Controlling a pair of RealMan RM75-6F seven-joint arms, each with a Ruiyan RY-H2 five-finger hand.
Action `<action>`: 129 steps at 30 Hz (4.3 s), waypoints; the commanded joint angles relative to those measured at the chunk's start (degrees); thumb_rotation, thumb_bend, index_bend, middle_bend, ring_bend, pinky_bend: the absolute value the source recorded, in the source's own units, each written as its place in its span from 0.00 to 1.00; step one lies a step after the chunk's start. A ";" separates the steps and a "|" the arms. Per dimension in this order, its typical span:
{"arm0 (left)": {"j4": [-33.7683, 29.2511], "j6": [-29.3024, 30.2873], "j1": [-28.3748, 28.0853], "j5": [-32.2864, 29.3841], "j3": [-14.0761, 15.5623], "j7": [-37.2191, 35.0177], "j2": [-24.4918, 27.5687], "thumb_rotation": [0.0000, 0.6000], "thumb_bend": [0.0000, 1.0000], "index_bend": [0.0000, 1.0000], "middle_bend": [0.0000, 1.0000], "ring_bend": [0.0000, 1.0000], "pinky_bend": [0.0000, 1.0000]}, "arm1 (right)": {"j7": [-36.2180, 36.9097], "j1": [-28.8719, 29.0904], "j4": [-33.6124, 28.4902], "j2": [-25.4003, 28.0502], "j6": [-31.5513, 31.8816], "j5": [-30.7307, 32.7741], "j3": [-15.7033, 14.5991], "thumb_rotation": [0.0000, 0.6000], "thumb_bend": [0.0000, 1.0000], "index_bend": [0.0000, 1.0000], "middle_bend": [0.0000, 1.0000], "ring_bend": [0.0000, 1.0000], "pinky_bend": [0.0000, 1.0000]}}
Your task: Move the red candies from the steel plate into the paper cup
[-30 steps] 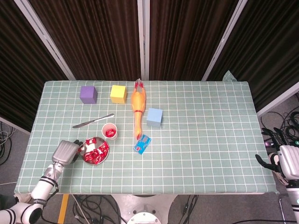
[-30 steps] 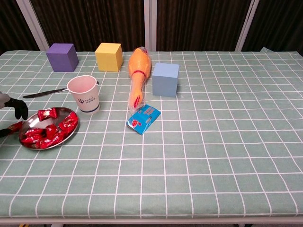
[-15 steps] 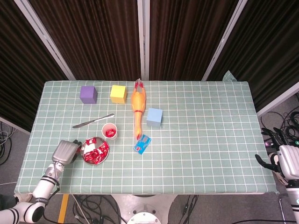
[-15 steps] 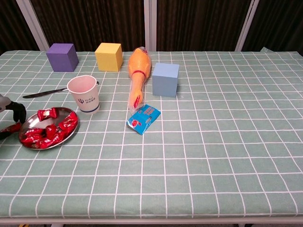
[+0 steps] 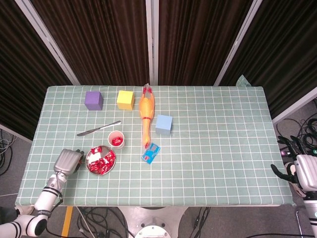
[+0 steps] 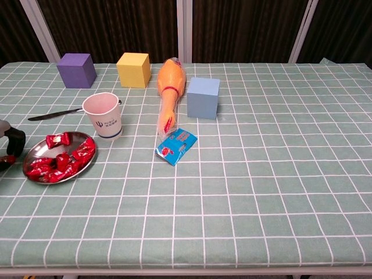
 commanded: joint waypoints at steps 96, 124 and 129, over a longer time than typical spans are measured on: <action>-11.29 0.73 -2.71 3.21 1.91 5.23 3.18 1.00 0.37 0.45 0.47 0.89 1.00 | 1.12 0.48 0.93 -0.34 -0.33 -0.51 -0.01 1.00 0.20 0.13 0.24 0.07 0.42; -2.70 -0.12 -3.04 5.03 0.43 -0.41 -1.41 1.00 0.43 0.65 0.70 0.92 1.00 | 0.77 0.33 0.44 0.05 -0.17 -0.16 -0.01 1.00 0.20 0.12 0.24 0.07 0.42; -3.96 1.25 -2.96 6.44 -0.03 -2.51 -0.44 1.00 0.46 0.67 0.71 0.92 1.00 | 0.86 0.30 0.47 0.03 0.03 -0.36 -0.02 1.00 0.19 0.13 0.24 0.07 0.42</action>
